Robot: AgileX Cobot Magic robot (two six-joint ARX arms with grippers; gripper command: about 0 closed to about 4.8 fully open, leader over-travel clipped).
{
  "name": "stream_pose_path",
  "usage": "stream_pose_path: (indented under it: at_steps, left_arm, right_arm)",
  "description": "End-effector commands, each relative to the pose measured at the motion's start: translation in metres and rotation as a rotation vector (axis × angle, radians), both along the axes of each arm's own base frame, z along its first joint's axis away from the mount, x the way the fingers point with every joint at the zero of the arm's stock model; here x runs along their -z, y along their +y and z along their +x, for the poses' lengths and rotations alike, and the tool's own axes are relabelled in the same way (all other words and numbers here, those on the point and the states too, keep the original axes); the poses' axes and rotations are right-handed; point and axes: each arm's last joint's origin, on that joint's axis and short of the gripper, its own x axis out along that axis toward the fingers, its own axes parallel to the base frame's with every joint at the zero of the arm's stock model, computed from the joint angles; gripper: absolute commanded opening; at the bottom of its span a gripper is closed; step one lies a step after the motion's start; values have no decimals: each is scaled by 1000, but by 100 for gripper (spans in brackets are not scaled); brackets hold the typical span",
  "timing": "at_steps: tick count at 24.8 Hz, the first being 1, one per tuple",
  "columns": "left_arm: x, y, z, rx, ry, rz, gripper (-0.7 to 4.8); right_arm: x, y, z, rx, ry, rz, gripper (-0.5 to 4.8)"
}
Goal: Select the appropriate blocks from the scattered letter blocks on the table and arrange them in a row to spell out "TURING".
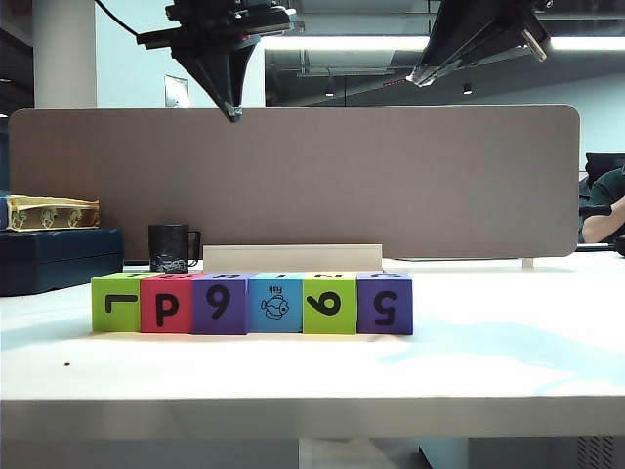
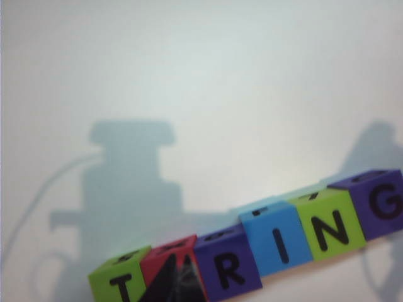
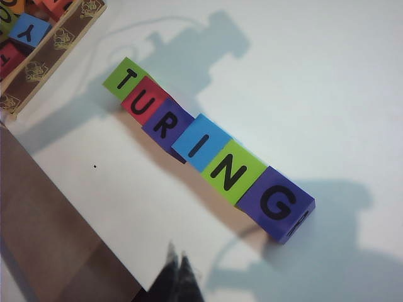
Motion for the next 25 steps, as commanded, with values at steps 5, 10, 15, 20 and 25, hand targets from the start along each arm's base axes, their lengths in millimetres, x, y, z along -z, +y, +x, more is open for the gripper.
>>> stream_pose_path:
  at_steps: [5,10,15,20,25]
  left_arm:
    - [-16,5,-3,-46,-110,26,-6]
    - [-44,14,-14,-108,-257,6,-6]
    - [-74,29,-27,-138,-425,-95,-6]
    - [-66,49,-41,-191,-540,-137,-6]
    - [-51,76,-59,-245,-574,-142,-6]
  right_arm:
    - [-2,0,0,-4,-16,5,-1]
    - [-2,0,0,-3,-17,4,-1]
    - [-2,0,0,-3,-17,4,-1]
    - [-2,0,0,-2,-17,4,-1]
    - [-2,0,0,-1,-18,2,-1]
